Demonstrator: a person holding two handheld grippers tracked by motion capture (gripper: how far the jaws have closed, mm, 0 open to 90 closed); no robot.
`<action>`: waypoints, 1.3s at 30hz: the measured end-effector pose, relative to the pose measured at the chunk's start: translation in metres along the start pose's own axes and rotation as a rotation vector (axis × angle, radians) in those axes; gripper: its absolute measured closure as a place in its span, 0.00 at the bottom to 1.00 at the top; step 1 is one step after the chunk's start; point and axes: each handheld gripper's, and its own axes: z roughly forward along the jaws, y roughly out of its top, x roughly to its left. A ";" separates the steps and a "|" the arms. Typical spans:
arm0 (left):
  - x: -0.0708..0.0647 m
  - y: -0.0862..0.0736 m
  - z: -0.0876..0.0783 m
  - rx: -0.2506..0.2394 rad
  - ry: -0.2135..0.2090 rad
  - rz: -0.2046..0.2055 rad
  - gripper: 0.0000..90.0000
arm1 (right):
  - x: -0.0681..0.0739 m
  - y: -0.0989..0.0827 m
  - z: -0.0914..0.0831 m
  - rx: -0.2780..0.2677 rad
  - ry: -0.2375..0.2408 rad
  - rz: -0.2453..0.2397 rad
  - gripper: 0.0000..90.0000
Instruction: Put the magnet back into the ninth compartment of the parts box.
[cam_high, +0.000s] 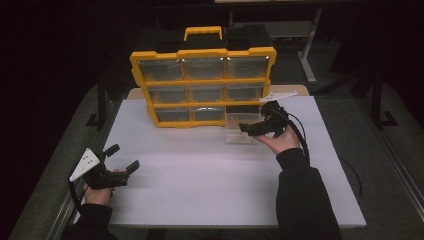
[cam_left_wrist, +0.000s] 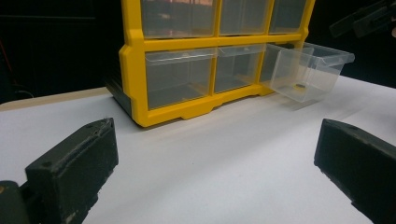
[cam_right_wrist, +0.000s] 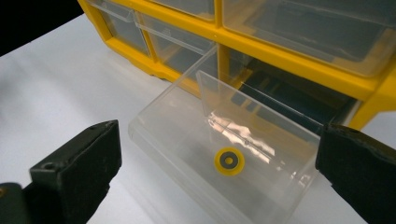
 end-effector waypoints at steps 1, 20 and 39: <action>0.000 0.000 0.000 0.002 -0.001 0.002 0.00 | 0.001 -0.003 -0.002 -0.010 0.008 -0.004 0.00; 0.000 0.000 0.000 0.007 -0.001 0.005 0.00 | -0.001 -0.027 -0.023 -0.087 0.016 -0.002 0.00; 0.000 -0.001 0.000 0.013 0.001 0.006 0.00 | -0.005 -0.055 -0.041 -0.143 0.007 -0.019 0.00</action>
